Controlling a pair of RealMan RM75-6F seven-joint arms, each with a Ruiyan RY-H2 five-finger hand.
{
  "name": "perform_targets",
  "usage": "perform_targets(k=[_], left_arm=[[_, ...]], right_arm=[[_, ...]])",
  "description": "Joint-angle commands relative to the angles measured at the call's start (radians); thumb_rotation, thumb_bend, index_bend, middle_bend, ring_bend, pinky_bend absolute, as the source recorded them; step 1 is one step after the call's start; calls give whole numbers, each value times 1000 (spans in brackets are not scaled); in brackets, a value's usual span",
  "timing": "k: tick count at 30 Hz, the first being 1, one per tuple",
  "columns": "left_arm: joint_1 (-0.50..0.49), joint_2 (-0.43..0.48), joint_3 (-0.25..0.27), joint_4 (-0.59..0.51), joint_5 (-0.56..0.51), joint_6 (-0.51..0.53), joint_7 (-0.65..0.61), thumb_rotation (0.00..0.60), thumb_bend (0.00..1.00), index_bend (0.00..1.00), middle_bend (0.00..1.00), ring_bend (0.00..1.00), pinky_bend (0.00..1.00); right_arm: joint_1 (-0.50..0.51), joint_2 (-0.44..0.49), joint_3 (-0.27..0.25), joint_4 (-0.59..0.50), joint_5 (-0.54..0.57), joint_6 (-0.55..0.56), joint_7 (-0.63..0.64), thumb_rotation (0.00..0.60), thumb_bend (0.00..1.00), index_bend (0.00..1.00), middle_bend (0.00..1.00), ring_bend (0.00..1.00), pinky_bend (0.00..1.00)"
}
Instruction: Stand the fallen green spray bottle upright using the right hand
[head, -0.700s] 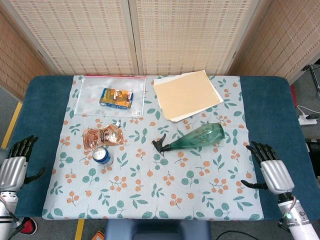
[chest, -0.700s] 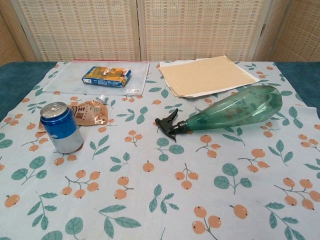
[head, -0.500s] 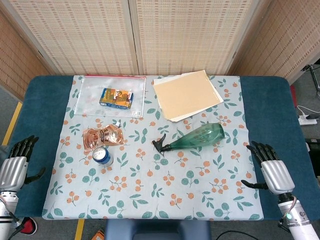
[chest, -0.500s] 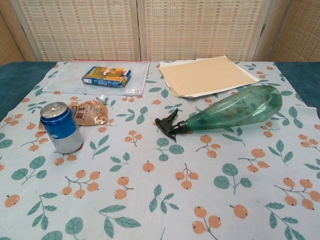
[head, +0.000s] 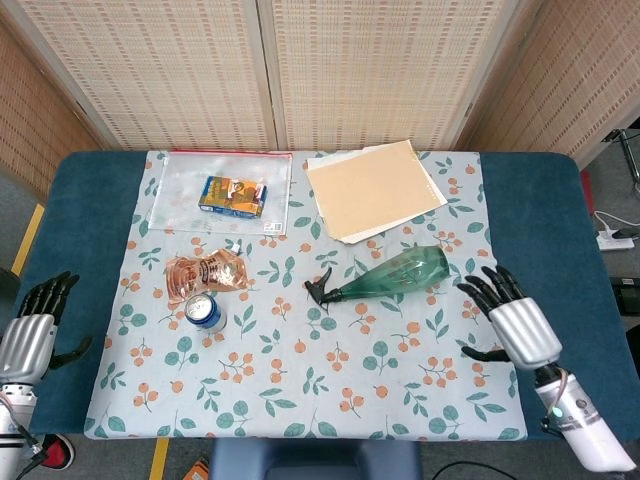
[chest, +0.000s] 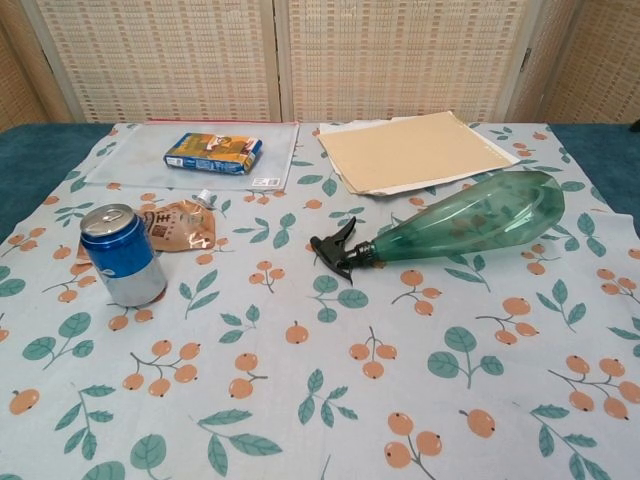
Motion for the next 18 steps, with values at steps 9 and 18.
perform_targets(k=[9,18], left_arm=[[-2,1,-2,-1,-7,-8,-5,600,254,0,0,0,21],[-13,5,-6,3,-22,-35,-25,600,254,0,0,0,21]], right_arm=[[362,-43,120,52,22,-430,-276,600,0,332,268,46,131],[466,-189,136,146,185,-550,-438,600,0,312,272,49,131]])
